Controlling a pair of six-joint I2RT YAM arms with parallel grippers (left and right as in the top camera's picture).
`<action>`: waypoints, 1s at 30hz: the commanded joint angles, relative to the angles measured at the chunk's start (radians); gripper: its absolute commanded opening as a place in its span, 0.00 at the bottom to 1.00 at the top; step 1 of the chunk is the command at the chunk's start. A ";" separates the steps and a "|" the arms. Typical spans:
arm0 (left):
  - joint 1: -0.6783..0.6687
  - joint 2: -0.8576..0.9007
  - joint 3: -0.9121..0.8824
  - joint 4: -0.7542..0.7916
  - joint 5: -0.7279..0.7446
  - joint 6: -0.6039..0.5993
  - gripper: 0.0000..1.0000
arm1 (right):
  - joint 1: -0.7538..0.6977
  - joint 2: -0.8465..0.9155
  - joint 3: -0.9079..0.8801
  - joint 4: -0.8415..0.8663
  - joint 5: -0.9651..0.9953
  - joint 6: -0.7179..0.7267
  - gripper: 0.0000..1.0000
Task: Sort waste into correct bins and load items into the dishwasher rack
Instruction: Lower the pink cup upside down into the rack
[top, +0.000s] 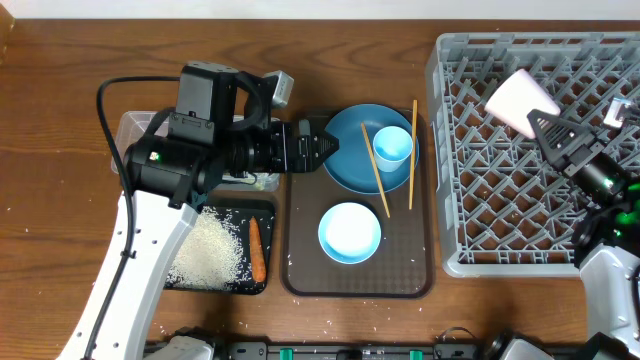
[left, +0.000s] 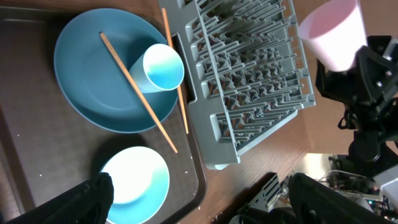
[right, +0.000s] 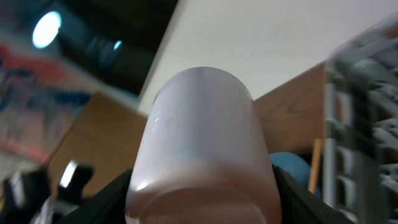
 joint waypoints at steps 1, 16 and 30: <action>0.002 0.003 -0.002 0.000 -0.005 0.006 0.93 | -0.008 0.002 0.013 -0.092 0.155 -0.112 0.38; 0.002 0.003 -0.002 0.000 -0.005 0.006 0.95 | 0.056 0.002 0.342 -1.049 0.505 -0.805 0.38; 0.002 0.003 -0.002 0.000 -0.005 0.006 0.95 | 0.505 0.018 0.730 -1.611 1.132 -0.953 0.39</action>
